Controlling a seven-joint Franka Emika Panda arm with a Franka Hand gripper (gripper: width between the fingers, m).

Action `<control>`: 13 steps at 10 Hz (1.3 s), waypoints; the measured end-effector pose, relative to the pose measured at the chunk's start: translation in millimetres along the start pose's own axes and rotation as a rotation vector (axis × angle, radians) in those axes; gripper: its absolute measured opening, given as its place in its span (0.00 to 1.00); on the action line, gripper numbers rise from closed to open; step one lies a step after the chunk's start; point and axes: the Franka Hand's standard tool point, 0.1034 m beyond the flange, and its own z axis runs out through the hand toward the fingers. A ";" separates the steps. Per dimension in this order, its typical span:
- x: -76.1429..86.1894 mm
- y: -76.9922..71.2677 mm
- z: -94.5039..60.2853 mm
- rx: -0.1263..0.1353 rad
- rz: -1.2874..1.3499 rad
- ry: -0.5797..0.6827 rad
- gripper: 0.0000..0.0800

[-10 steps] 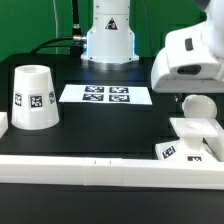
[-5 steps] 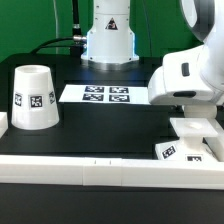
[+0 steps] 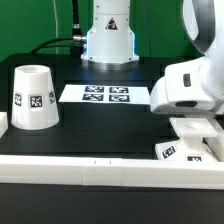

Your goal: Assemble lamp

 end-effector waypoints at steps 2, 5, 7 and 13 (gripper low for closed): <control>-0.1 1.8 2.0 0.001 0.003 -0.003 0.87; 0.2 2.4 1.6 0.001 0.004 -0.002 0.72; 1.4 3.1 -4.4 0.005 -0.001 0.008 0.72; -34.9 37.6 -97.7 0.025 -0.107 0.069 0.72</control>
Offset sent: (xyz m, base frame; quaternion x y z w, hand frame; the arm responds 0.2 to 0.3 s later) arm 0.0038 -0.0018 0.0002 0.0006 0.0041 0.0027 1.0000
